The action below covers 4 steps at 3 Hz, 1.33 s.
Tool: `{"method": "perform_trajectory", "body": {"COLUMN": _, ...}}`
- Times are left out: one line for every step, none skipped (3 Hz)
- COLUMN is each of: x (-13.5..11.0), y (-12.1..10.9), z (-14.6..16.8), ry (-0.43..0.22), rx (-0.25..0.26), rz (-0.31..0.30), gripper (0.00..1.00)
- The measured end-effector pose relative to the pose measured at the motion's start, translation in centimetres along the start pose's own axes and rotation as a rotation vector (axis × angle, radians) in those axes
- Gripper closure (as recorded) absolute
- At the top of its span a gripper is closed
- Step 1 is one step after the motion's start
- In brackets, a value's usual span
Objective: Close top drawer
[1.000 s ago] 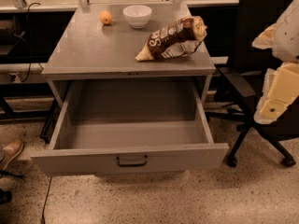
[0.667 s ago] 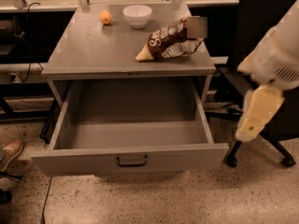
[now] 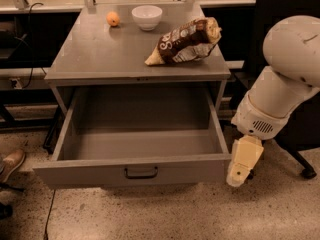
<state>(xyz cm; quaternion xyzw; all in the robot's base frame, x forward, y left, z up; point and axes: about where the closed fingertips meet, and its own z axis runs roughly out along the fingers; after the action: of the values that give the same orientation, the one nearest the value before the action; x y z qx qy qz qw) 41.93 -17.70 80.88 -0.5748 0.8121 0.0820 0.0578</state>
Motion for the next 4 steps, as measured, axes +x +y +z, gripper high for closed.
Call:
{"method": "perform_trajectory", "body": {"x": 0.0, "y": 0.0, "z": 0.0, "ry": 0.0, "rx": 0.0, "rz": 0.0, "gripper": 0.0}}
{"method": "perform_trajectory", "body": {"x": 1.0, "y": 0.4, "z": 2.6, "ry": 0.025, "rx": -0.051, "rz": 0.058, "gripper": 0.0}}
{"method": "perform_trajectory", "body": {"x": 2.1, "y": 1.0, "z": 5.3, "ry": 0.016, "rx": -0.085, "rz": 0.127, "gripper": 0.15}}
{"method": "perform_trajectory", "body": {"x": 2.3, "y": 0.9, "z": 6.9, "ry": -0.003, "rx": -0.083, "rz": 0.16, "gripper": 0.39}}
